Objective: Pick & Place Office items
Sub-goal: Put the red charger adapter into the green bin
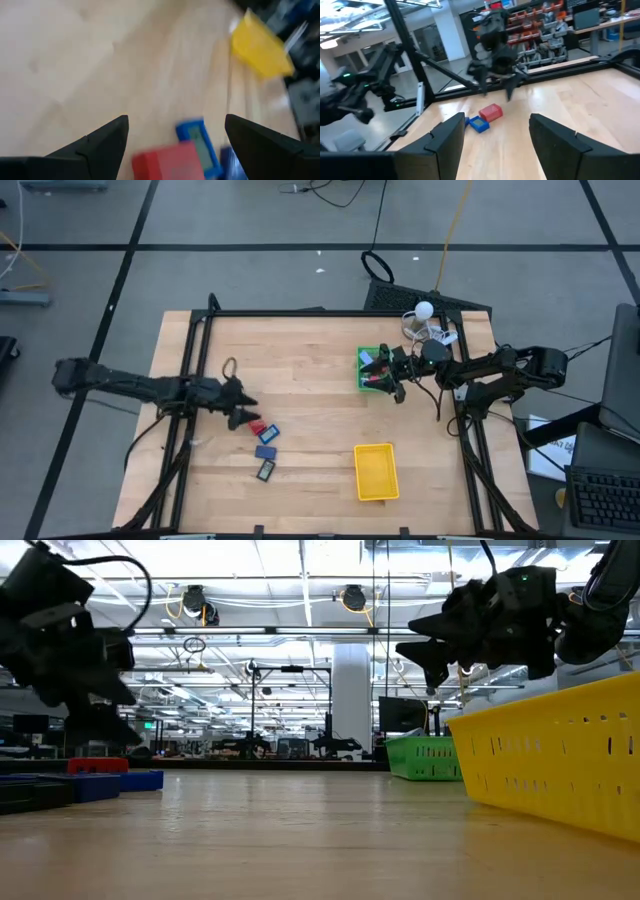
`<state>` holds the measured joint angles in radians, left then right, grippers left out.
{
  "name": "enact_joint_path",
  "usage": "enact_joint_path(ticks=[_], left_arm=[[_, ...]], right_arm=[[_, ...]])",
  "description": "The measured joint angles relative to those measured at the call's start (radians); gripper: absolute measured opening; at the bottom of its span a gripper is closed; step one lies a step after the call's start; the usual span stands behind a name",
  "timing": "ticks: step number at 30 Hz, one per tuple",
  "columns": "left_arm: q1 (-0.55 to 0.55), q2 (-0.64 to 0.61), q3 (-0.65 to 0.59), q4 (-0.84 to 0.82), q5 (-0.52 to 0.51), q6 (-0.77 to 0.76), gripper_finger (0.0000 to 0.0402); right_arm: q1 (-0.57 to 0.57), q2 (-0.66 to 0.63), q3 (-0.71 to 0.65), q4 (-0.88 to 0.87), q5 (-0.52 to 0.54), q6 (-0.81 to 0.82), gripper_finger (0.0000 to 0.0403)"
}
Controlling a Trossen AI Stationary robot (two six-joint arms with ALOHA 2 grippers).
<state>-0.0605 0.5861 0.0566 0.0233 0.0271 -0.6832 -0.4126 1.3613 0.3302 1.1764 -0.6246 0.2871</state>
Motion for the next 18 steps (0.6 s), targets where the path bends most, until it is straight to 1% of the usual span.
enact_joint_path(ticks=[3, 8, 10, 13, 15, 18], left_arm=[[-0.07, 0.116, 0.077, -0.063, 0.024, -0.012, 0.0335], [-0.161, 0.278, 0.246, -0.259, 0.033, -0.017, 0.0335], [-0.188, 0.333, 0.299, -0.318, 0.032, -0.046, 0.0335], [-0.22, 0.418, 0.349, -0.407, 0.021, -0.139, 0.0335], [-0.231, 0.468, 0.361, -0.423, 0.025, -0.229, 0.0335], [-0.232, 0.519, 0.366, -0.41, 0.028, -0.323, 0.0335]], right_arm=[[0.0, 0.0, 0.0, 0.001, 0.025, -0.007, 0.021], [0.0, 0.0, 0.0, 0.001, 0.026, -0.012, 0.021], [0.0, 0.0, 0.0, 0.0, 0.026, -0.012, 0.021], [0.0, 0.0, 0.0, 0.0, 0.026, -0.011, 0.021], [0.0, 0.0, 0.0, 0.0, 0.026, -0.011, 0.021], [0.0, 0.0, 0.0, 0.0, 0.026, -0.011, 0.021]])
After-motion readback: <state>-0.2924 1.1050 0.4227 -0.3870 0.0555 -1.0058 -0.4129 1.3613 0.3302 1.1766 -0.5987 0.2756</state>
